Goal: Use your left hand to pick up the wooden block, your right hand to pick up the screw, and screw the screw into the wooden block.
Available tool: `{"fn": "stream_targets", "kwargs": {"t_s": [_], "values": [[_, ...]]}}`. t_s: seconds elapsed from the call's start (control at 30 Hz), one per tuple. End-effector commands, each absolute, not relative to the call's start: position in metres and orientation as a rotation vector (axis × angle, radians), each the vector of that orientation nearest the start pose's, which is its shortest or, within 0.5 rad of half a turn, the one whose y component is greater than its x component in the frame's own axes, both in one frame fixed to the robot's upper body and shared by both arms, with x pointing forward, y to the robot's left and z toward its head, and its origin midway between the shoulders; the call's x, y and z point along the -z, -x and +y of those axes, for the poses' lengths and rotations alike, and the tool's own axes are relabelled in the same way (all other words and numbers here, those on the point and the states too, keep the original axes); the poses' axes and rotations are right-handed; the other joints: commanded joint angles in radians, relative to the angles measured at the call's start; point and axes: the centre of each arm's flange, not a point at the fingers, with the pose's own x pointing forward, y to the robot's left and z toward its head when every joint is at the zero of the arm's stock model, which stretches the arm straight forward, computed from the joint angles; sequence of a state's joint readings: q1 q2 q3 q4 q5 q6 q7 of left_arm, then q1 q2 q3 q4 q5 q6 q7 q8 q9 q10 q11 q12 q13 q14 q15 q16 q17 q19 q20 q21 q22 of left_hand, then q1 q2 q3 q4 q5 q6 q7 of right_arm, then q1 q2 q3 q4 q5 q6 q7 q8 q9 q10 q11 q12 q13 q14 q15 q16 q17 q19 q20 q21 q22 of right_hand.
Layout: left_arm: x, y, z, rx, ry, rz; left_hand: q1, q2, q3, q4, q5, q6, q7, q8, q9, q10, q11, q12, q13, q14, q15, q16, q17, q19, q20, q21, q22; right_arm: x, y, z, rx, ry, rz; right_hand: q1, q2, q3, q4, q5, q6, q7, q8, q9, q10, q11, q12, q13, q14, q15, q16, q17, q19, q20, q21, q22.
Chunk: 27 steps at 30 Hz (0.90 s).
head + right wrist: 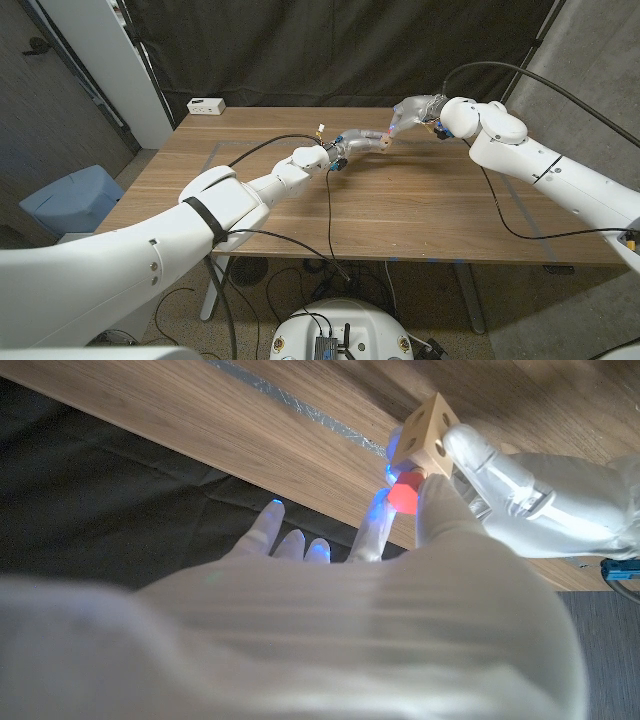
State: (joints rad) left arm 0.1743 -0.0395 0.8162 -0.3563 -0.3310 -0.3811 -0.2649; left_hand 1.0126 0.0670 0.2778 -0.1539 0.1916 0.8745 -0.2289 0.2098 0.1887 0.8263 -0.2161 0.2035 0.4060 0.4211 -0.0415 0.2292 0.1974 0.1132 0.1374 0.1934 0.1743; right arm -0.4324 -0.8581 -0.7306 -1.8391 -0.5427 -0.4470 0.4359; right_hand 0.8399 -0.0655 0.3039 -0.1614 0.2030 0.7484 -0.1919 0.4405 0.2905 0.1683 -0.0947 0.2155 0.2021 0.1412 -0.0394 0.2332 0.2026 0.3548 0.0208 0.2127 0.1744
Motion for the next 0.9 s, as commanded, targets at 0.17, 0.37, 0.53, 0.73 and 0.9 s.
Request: {"fn": "stream_targets", "kwargs": {"t_s": [0.17,0.37,0.53,0.73,0.9], "values": [[-0.036,-0.723,0.023,0.613,-0.462,-0.458,0.004,0.011,0.008,0.002,0.008,0.046,0.033,0.005,0.004,0.008,-0.003,0.005,0.003,0.009,-0.081,0.000,0.004,0.003,0.003,0.005,0.003,-0.132,-0.601,-0.223,-0.010,1.580,-0.379,0.008,-0.001,0.001,0.007,0.003,0.044,0.011,0.028,0.010,0.033,-0.002,0.014,0.002,0.024,-0.036,0.011,0.005,0.027,-0.002,0.010,0.004],[-0.036,-0.723,0.023,0.613,-0.462,-0.458,0.002,0.011,0.008,0.003,0.008,0.046,0.033,0.005,0.004,0.009,-0.003,0.005,0.003,0.010,-0.082,0.000,0.004,0.003,0.004,0.005,0.003,-0.131,-0.603,-0.221,-0.007,1.575,-0.380,0.002,-0.003,-0.005,0.012,0.002,0.083,0.025,0.052,0.016,0.061,-0.001,0.019,0.002,0.039,-0.039,0.015,0.006,0.040,-0.003,0.011,0.005],[-0.036,-0.724,0.023,0.610,-0.461,-0.454,0.002,0.012,0.009,0.003,0.008,0.045,0.034,0.005,0.004,0.009,-0.003,0.005,0.003,0.010,-0.081,-0.001,0.004,0.003,0.003,0.005,0.003,-0.129,-0.605,-0.218,-0.003,1.574,-0.382,-0.013,-0.006,-0.013,0.019,0.001,0.113,0.034,0.067,0.013,0.091,0.000,0.024,0.001,0.057,-0.040,0.021,0.008,0.059,-0.009,0.015,0.005],[-0.035,-0.724,0.024,0.608,-0.459,-0.449,0.004,0.012,0.010,0.002,0.008,0.047,0.034,0.005,0.004,0.008,-0.003,0.005,0.002,0.011,-0.081,-0.001,0.003,0.005,0.004,0.005,0.003,-0.129,-0.606,-0.217,0.012,1.578,-0.383,-0.027,-0.010,-0.022,0.024,0.000,0.160,0.039,0.085,0.005,0.122,0.000,0.028,0.001,0.083,-0.044,0.028,0.008,0.082,-0.012,0.019,0.005],[-0.036,-0.725,0.024,0.607,-0.461,-0.448,0.004,0.012,0.011,0.002,0.008,0.047,0.035,0.005,0.004,0.008,-0.003,0.005,0.002,0.011,-0.082,-0.001,0.004,0.005,0.005,0.005,0.003,-0.127,-0.609,-0.214,0.027,1.583,-0.389,-0.038,-0.012,-0.028,0.028,0.001,0.194,0.046,0.098,-0.002,0.146,-0.003,0.031,0.000,0.102,-0.048,0.033,0.008,0.098,-0.018,0.021,0.004]]}}
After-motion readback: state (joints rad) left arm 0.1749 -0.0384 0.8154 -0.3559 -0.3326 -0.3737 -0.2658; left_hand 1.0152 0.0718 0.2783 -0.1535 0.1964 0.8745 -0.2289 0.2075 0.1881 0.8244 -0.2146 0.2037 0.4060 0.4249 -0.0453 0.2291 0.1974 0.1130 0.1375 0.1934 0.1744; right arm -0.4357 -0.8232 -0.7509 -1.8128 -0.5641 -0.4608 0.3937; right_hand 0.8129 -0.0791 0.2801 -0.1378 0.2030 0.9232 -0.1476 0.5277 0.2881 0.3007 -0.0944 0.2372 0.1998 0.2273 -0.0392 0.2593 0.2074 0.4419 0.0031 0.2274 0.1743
